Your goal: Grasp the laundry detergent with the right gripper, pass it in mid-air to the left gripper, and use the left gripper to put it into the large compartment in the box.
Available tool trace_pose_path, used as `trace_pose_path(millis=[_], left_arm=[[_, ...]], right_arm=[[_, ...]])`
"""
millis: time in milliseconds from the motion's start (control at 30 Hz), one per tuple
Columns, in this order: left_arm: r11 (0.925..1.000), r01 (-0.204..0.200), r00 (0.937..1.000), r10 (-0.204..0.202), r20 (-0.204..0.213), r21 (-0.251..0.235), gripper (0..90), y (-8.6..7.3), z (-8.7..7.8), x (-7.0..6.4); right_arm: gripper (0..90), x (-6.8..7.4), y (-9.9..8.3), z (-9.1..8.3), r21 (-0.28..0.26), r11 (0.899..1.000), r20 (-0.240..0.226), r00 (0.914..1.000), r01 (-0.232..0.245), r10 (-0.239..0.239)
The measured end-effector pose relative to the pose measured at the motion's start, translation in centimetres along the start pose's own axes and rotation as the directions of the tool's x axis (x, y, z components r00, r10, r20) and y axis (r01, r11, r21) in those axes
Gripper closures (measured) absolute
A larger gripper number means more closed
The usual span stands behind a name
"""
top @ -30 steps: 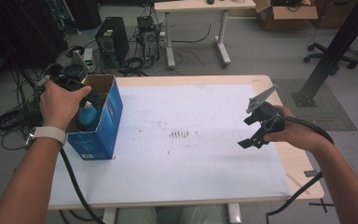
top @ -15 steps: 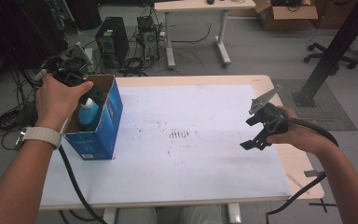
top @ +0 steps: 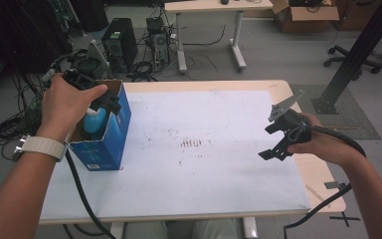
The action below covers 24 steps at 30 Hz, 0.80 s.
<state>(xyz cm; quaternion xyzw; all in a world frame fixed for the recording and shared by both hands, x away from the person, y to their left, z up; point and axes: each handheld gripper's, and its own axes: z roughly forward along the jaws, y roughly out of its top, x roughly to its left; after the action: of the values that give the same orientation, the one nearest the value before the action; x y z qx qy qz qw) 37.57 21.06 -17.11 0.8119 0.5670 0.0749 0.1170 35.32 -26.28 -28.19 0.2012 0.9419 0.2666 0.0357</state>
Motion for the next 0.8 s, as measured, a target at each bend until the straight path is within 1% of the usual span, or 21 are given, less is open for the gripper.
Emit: trace_pose_path(millis=[200,300,467,600,800], left_arm=[[0.9988,-0.049,0.9987,0.049,0.015,0.0,6.5,0.3,-0.6,-1.6],[0.9966,-0.083,0.9963,0.083,0.023,0.0,5.2,0.4,-0.8,-2.4],[0.9906,-0.137,0.9902,0.136,0.032,0.006,5.0,0.6,-1.1,-3.8],[0.9875,-0.158,0.9868,0.157,0.04,0.004,5.2,0.7,-1.2,-4.6],[0.981,-0.194,0.9796,0.194,0.053,0.001,5.4,0.8,-1.2,-5.6]], right_arm=[[5.9,0.0,-0.1,-0.2,0.0,1.0,0.003,1.0,-0.003,0.003],[5.9,0.1,0.0,-0.3,0.001,1.0,0.004,1.0,-0.004,0.004],[5.9,0.1,0.1,-0.5,0.0,1.0,0.006,1.0,-0.003,0.003],[5.9,0.1,0.2,-0.5,0.004,1.0,0.005,1.0,-0.005,0.005],[5.9,0.1,0.3,-0.6,0.003,1.0,0.001,1.0,-0.01,0.01]])
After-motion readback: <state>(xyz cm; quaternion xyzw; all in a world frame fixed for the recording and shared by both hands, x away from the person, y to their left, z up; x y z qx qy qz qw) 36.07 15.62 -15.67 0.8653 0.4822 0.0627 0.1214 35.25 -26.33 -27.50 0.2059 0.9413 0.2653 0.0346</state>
